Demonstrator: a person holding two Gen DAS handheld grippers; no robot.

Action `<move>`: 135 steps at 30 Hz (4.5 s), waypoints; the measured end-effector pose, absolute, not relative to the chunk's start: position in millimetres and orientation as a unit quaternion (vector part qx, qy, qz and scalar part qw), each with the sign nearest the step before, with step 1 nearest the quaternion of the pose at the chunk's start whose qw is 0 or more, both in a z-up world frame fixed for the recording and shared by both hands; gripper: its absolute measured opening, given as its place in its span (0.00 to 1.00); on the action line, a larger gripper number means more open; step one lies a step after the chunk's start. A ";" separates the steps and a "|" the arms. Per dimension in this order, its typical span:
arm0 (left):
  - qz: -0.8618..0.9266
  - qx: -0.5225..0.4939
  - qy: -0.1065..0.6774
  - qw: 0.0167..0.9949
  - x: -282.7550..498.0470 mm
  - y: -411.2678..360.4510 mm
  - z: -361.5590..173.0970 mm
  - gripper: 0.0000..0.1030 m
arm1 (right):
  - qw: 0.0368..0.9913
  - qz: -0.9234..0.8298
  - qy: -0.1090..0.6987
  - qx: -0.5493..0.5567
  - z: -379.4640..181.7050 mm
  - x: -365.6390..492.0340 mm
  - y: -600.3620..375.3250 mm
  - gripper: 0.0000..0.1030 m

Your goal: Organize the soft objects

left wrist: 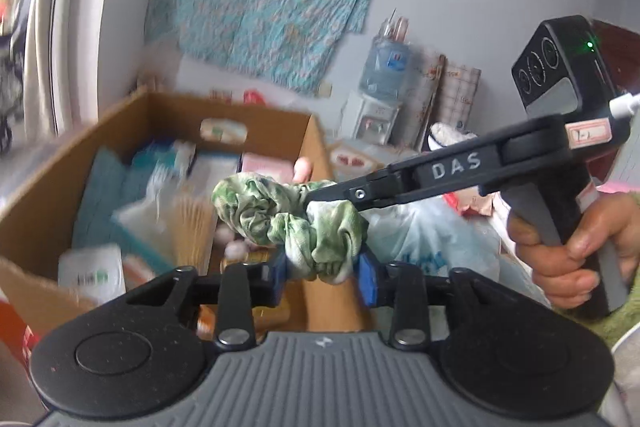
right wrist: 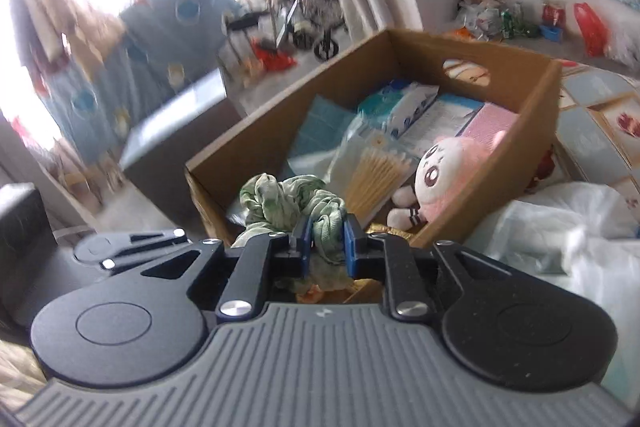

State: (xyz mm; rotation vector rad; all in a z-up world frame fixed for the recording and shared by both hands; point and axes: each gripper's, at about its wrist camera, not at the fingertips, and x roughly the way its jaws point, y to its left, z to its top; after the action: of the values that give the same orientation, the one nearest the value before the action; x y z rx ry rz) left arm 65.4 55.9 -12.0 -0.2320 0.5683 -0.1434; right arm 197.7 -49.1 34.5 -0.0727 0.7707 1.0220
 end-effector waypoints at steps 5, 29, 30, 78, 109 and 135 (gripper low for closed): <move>-0.080 -0.143 0.294 0.942 65.3 76.9 -22.5 0.57 | 0.797 0.459 0.385 -0.079 23.5 198.0 -28.6 0.17; 0.005 -0.143 0.220 0.965 -2.7 102.5 7.8 1.00 | 0.872 0.375 0.267 0.169 1.4 146.3 -131.1 0.90; 0.024 -0.140 0.225 0.964 -1.9 102.3 9.2 1.00 | 0.881 0.358 0.257 0.175 -0.7 140.2 -138.5 0.94; 0.147 -0.014 0.308 0.940 -6.1 67.1 1.3 1.00 | 0.951 0.186 0.247 -0.003 -15.7 35.1 -95.7 0.99; 0.165 -0.026 0.320 0.932 -1.2 80.2 -6.4 0.99 | 0.941 0.188 0.280 -0.009 -22.7 57.0 -82.3 0.99; 0.167 -0.029 0.322 0.931 -1.7 80.4 -9.5 0.99 | 0.940 0.187 0.285 -0.008 -25.7 57.4 -82.1 0.99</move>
State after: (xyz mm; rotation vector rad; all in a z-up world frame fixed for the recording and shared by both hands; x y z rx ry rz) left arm -1.7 80.4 -9.5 -0.0590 0.6599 0.3421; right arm 57.4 -82.1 -25.7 -0.0156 0.5826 0.3814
